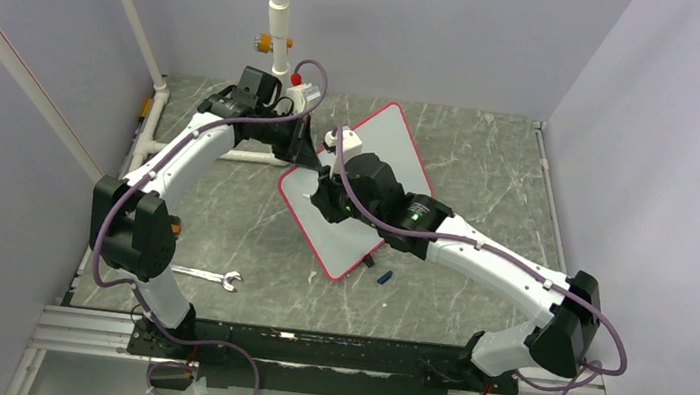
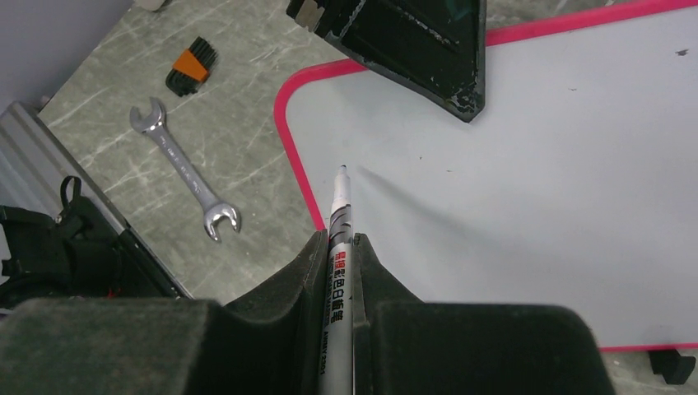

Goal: Write a sentence on the whiteboard

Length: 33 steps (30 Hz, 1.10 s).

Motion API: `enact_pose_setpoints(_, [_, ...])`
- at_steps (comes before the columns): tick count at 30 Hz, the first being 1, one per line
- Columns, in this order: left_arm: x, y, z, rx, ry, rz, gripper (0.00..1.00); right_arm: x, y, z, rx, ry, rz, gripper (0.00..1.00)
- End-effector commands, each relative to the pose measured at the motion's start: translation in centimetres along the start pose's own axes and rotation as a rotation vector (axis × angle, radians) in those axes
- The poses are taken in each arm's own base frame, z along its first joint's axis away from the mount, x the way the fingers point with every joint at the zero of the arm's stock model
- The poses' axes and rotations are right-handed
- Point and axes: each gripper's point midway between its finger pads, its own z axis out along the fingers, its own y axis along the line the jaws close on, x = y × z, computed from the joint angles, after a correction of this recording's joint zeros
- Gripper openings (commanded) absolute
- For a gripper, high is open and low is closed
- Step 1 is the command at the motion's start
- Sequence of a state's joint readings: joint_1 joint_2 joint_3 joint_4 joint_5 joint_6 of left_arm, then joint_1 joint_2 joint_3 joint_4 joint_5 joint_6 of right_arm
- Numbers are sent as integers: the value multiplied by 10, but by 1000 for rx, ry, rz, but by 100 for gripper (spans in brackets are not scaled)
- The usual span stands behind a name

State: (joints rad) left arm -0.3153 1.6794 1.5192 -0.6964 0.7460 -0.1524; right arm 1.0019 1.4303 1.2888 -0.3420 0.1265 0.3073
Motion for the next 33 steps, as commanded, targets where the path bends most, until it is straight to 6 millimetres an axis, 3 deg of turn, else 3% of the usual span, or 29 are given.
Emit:
enact_pose_setpoints(1, [-20, -1, -5, -48, -68, 102, 0, -35, 11, 3, -6, -98, 24, 0])
enact_pose_setpoints(10, [-18, 0, -5, -50, -65, 102, 0, -38, 7, 13, 41, -106, 32, 0])
enact_pose_setpoints(17, [-17, 0, -5, -51, -64, 103, 0, -26, 4, 16, 55, -83, 33, 0])
enact_pose_setpoints(33, [-17, 1, -5, -57, -62, 104, 0, 22, -3, 13, 64, 14, 50, 0])
